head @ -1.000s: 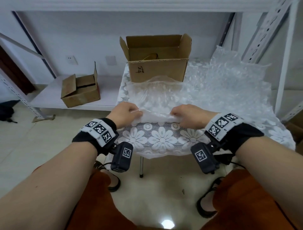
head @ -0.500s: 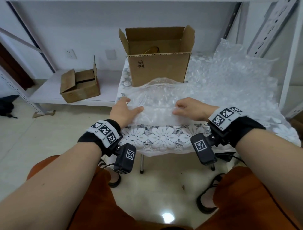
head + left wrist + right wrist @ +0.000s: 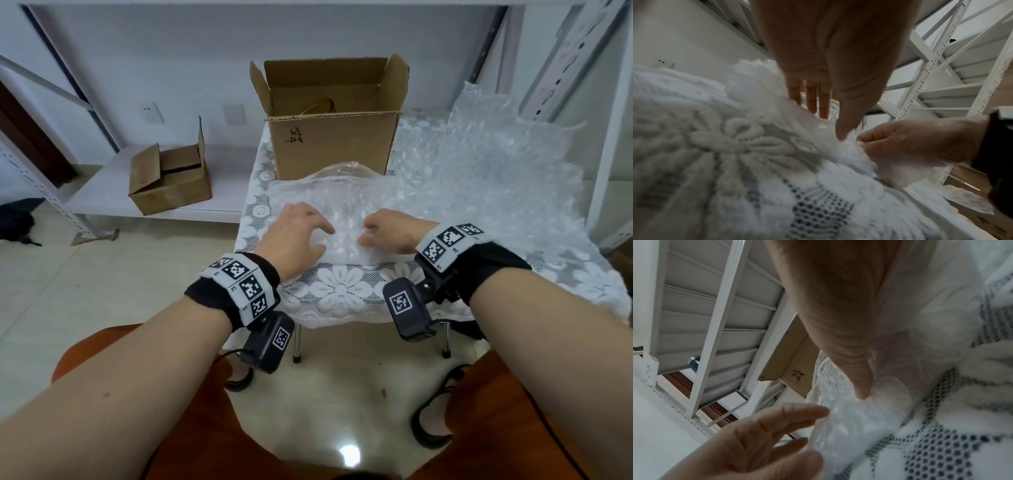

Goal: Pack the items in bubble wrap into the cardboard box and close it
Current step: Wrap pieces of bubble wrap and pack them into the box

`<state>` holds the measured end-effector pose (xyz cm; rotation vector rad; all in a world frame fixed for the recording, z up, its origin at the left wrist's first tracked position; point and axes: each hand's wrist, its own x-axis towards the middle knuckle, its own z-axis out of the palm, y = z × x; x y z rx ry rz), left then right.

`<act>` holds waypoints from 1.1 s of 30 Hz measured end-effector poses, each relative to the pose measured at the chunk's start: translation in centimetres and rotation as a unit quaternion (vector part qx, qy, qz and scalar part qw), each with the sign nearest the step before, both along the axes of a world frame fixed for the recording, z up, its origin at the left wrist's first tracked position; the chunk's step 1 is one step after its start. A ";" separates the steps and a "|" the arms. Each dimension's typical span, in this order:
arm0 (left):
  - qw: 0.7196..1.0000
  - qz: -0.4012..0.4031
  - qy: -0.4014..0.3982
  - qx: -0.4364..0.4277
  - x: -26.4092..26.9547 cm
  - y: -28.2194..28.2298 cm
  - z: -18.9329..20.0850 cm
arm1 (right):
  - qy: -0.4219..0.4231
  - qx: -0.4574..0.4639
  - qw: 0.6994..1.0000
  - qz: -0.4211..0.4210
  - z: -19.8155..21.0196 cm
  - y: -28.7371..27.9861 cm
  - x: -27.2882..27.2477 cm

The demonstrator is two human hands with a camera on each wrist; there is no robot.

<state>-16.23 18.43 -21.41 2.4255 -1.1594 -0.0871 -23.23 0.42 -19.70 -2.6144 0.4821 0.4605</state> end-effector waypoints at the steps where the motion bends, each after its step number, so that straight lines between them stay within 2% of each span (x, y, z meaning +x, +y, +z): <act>1: 0.999 -0.018 0.030 0.034 -0.3 -0.2 0.0 | -0.001 -0.001 1.000 0.001 0.1 0.0 -0.1; 4: 0.985 -0.050 0.085 0.145 -1.0 -0.4 -0.1 | -0.003 -0.004 1.000 0.003 0.1 -0.1 -0.5; 6: 0.978 -0.057 0.100 0.175 -1.1 -0.7 0.1 | -0.005 -0.005 1.000 -0.004 0.1 -0.3 -0.8; 10: 0.970 -0.064 0.110 0.206 -1.3 -1.1 0.5 | 0.012 -0.038 0.999 -0.028 0.3 -1.0 -1.6; 16: 0.969 -0.052 0.070 0.232 -1.8 -1.4 0.3 | 0.023 -0.166 0.985 -0.046 -0.1 -1.6 -3.1; 21: 0.970 -0.047 0.078 0.224 -1.7 -1.6 0.2 | 0.018 -0.191 0.980 -0.050 -0.6 -1.3 -3.4; 23: 0.971 -0.040 0.077 0.221 -1.7 -1.8 0.1 | -0.008 -0.234 0.971 -0.049 -0.6 -0.9 -3.5; 26: 0.971 -0.031 0.077 0.223 -1.6 -2.1 0.0 | -0.140 -0.318 0.937 -0.015 -0.5 -0.5 -3.8; 27: 0.971 -0.028 0.078 0.223 -1.6 -2.2 0.1 | -0.186 -0.322 0.928 0.012 -0.5 -0.3 -3.7; 29: 0.972 -0.019 0.068 0.223 -1.7 -2.4 0.1 | -0.246 -0.255 0.932 0.070 -0.8 0.7 -3.6; 31: 0.974 -0.010 0.037 0.225 -1.8 -2.6 0.1 | -0.239 -0.168 0.950 0.109 -1.3 2.1 -3.6; 33: 0.978 -0.002 0.004 0.207 -1.6 -2.5 0.0 | -0.216 -0.158 0.954 0.133 -2.2 2.9 -3.6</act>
